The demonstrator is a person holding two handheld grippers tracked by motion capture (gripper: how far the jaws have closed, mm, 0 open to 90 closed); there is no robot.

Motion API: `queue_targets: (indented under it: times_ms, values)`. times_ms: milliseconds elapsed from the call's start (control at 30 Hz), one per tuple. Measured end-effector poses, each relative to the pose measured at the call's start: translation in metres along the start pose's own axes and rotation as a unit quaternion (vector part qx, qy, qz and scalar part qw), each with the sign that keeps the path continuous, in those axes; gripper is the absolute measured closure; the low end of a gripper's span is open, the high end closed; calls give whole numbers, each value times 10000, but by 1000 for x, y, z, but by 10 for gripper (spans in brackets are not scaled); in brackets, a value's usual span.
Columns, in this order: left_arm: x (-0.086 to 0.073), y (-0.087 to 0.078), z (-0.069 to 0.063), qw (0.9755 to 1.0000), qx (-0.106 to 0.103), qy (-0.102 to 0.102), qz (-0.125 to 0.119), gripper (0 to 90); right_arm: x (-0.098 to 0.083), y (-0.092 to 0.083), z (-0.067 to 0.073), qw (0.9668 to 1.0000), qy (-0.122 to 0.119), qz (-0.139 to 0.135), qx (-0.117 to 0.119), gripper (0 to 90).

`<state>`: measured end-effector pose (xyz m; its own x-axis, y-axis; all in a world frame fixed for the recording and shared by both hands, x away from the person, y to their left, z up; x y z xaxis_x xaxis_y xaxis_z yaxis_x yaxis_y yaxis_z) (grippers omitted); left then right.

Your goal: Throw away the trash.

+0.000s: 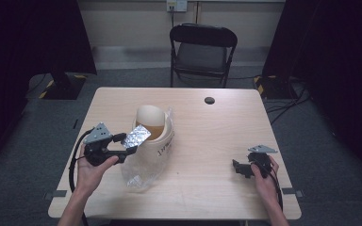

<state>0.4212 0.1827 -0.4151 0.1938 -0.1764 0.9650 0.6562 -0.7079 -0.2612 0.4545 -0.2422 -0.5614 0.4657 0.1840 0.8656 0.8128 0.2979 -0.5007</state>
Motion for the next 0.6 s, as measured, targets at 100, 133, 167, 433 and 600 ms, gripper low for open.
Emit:
queue_targets:
  times_ms: [100, 133, 167, 433, 600]
  values:
    - [3, 6, 0, 10000, -20, 8, 31, 341, 0, 0, 0, 10000, 3, 4, 12, 109]
    - [5, 7, -1, 10000, -46, -12, 10, 340, 0, 0, 0, 10000, 1, 0, 1, 109]
    - [6, 8, -2, 10000, -48, -1, -5, 340, 0, 0, 0, 10000, 2, 1, 3, 109]
    - [17, 15, -3, 9998, -102, -54, -153, 343, 0, 0, 0, 10000, 4, -1, 8, 109]
    - [23, 22, -3, 9997, -118, -82, -204, 348, 0, 0, 0, 10000, 4, 4, 12, 109]
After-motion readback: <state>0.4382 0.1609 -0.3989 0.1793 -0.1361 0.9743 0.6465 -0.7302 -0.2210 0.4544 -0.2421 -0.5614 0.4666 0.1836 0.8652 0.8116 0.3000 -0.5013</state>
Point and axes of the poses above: each handheld gripper's, and its own axes: y roughly forward along the jaws, x roughly out of its top, z roughly to its left, the point moved 9 cm from there along y, roughly forward along the jaws, and after that the axes turned 13 degrees about -z, right-handed, at the moved point
